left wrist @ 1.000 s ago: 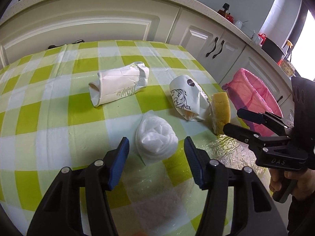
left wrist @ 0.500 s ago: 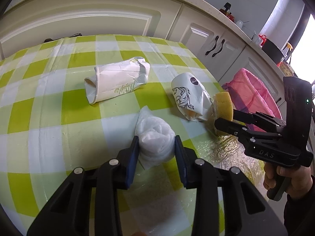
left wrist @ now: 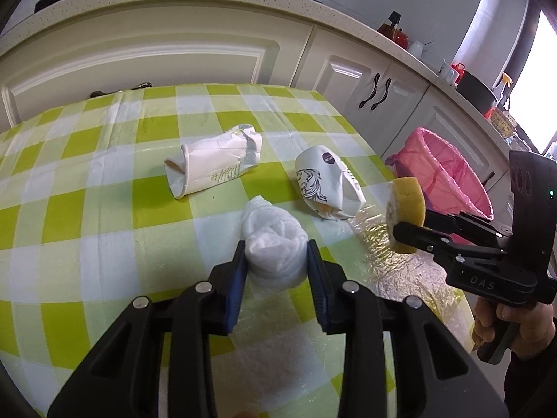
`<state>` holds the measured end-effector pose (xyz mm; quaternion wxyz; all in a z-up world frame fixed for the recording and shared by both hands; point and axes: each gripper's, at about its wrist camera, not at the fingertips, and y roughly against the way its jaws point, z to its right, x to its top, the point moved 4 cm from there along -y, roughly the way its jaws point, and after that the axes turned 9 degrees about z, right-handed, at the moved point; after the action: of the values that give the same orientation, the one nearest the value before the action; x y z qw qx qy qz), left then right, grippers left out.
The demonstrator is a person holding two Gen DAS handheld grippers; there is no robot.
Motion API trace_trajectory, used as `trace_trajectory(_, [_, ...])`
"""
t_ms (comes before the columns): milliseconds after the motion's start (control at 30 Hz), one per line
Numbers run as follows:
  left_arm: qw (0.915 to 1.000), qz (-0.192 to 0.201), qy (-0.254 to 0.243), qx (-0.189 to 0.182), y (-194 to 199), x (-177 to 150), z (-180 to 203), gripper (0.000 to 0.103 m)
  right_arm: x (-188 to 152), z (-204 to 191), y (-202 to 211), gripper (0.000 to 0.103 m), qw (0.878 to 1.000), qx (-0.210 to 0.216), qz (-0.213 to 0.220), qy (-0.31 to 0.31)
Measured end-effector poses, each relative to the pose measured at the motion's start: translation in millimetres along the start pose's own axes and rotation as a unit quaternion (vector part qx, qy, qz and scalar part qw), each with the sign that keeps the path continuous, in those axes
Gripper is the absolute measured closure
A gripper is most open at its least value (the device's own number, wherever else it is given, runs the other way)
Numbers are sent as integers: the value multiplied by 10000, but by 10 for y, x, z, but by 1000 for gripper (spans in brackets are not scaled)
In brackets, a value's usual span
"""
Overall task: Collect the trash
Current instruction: 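Grasp the yellow sponge with the right gripper while the left grasps the crumpled white tissue, then carry the sponge and tissue over the pink bin and open both grippers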
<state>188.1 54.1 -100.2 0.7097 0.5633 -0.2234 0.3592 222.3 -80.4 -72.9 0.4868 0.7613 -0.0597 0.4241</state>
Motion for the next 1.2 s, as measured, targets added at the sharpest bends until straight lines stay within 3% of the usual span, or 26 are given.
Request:
trace_trajectory(333, [9991, 376, -197, -42, 324, 242, 285, 70, 179, 93, 590, 55, 9984, -27, 517, -236])
trace_trajectory(600, [9947, 672, -607, -496, 351, 622, 996, 70, 395, 677, 1125, 55, 9927, -502, 971, -514])
trace_trajectory(933, [9814, 774, -1331, -1145, -74, 1082, 2185, 70, 509, 1718, 1418, 55, 9819, -1257, 1139, -842])
trace_trajectory(1200, [9757, 533, -1493, -1511, -619, 1310, 2796, 70, 587, 2287, 1338, 54, 9763, -1437, 1123, -1162])
